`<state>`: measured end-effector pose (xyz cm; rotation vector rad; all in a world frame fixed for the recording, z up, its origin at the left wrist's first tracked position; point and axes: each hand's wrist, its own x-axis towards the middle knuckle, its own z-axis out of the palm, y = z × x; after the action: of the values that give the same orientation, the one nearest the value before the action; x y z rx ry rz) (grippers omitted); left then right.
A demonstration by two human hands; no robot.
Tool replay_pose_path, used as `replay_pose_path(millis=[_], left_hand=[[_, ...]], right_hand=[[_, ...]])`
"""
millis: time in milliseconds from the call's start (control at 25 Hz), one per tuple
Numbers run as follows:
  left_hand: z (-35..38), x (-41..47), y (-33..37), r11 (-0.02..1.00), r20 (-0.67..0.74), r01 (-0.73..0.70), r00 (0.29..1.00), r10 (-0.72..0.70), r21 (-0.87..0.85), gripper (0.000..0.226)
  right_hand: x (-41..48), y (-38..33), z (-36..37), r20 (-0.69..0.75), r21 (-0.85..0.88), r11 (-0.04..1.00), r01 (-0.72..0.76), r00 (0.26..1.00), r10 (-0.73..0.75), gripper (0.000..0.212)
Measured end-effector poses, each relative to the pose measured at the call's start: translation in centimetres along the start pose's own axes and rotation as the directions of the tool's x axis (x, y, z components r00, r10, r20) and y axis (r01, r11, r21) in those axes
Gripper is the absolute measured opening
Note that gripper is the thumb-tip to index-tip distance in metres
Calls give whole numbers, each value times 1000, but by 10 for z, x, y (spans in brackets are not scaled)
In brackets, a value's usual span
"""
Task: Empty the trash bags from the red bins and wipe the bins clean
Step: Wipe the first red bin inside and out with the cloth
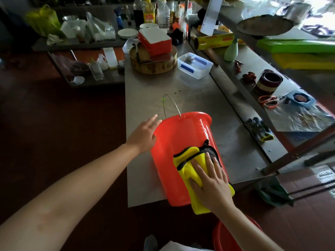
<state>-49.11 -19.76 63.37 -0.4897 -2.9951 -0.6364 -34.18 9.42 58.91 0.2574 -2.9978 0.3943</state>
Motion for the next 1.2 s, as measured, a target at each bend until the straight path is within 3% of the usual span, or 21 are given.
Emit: replay_pose_path(millis=[80,200,360,840,1200], left_hand=[[-3,19,22,983,-157,-146,974,162,111,67],[-2,54,60,933,-130,-224,955,268,281,65],[10,77,75,933,30,-126,992,123,337,57],[11,72,50,953,-110,-21,992,57,301,40],[-5,49,29,994,-84,-1,996,11,112,40]], right_hand=[[-9,1,-3,12,-6,1000,-10,1000,10,65],[-10,-4,-9,40,-7,1000,-18,999,18,65],[-9,-11,-6,45,-24,1000,-9,999,10,64],[79,-34,-1,107,36,994,-100,990,95,70],[-16,-18,14,6,13,1000,-14,1000,14,65]])
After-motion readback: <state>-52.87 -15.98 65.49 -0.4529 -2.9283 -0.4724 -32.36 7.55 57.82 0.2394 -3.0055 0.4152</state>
